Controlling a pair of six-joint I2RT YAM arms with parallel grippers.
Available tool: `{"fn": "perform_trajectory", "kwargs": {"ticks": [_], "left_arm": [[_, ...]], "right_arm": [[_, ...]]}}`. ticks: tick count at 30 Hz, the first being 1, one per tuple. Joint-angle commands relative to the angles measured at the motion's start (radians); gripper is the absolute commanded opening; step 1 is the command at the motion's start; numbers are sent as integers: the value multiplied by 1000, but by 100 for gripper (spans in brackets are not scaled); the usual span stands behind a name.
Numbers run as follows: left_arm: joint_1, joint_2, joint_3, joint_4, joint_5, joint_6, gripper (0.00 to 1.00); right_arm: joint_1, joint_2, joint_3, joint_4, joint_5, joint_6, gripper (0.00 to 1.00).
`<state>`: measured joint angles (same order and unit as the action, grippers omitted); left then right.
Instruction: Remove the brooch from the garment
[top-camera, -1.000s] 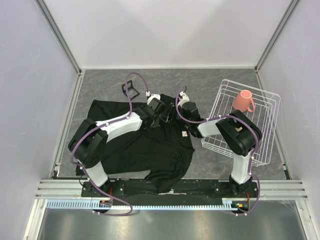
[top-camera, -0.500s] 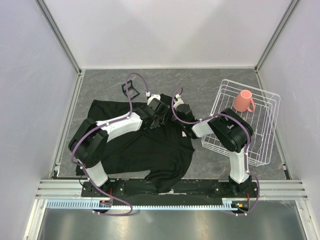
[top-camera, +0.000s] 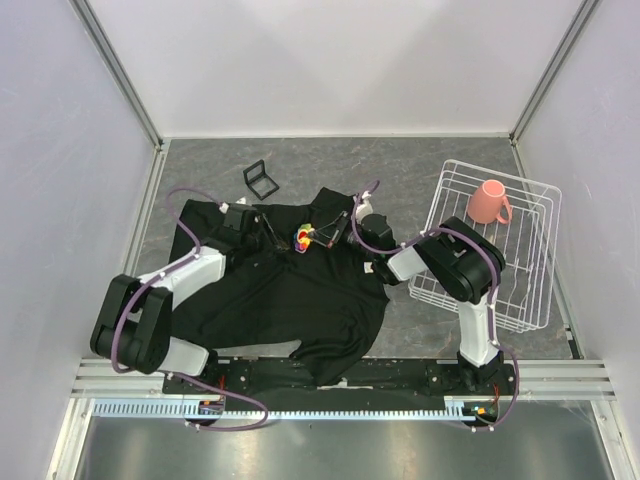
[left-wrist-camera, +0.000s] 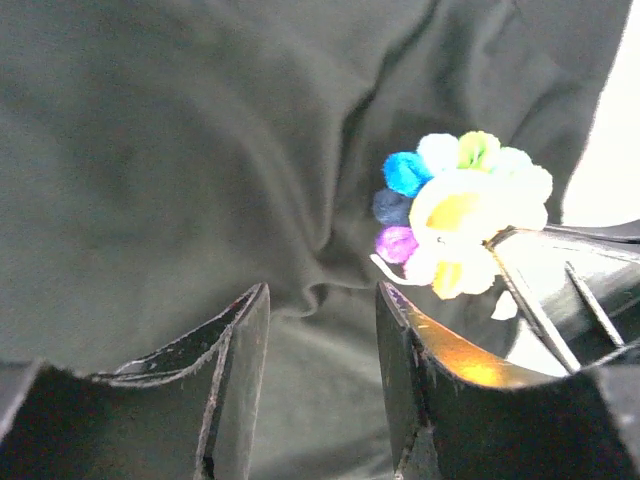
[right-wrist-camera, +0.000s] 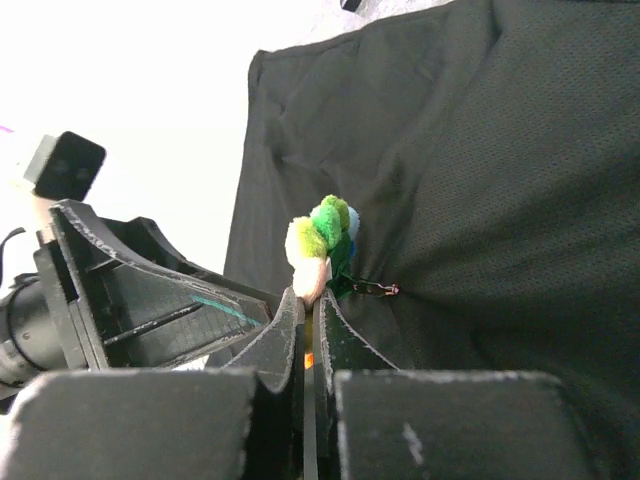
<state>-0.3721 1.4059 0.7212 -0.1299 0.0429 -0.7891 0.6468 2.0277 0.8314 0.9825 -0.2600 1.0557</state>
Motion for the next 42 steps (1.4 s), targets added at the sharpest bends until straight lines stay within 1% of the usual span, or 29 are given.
{"fn": "perform_trajectory", "kwargs": {"ticks": [1,5,6,9,14,19,20,24,26,27,29,33,34,36,37,39,40,42], "left_arm": [[25,76,14,225,288,-145,52],[30,143,15,315,324,-225,50],[33,159,-3,379,331,-267,50],[36,208,-38,484,360,-349,53],[38,238,-83,558,342,-429,55],[36,209,-137,566,296,-498,67],[38,202,-146,566,281,-502,68],[36,215,-158,605,282,-529,70],[38,249,-157,641,291,-542,69],[38,258,-167,695,290,-565,69],[38,281,-172,745,284,-576,64],[38,298,-169,782,273,-584,55],[38,298,-172,792,270,-584,49],[36,285,-178,794,252,-566,43],[36,275,-180,776,242,-553,37],[36,243,-174,733,215,-504,31],[35,232,-169,672,206,-481,25],[33,216,-137,606,192,-409,18]], "right_arm": [[-24,54,-49,200,-31,89,0],[-35,84,-55,251,-48,124,0],[-35,85,-54,252,-51,124,0],[-36,85,-54,254,-50,122,0],[-39,83,-57,258,-48,125,0],[-38,85,-58,269,-51,133,0],[-38,85,-58,269,-51,132,0],[-41,82,-58,269,-53,130,0],[-39,80,-58,269,-54,132,0],[-39,80,-60,271,-54,130,0],[-41,80,-58,271,-56,130,0],[-39,81,-57,268,-59,128,0],[-41,81,-55,268,-61,127,0],[-39,80,-55,266,-64,124,0],[-41,78,-55,260,-64,121,1],[-41,68,-55,246,-64,99,2],[-42,63,-55,225,-64,90,2],[-44,45,-51,199,-64,58,6]]}}
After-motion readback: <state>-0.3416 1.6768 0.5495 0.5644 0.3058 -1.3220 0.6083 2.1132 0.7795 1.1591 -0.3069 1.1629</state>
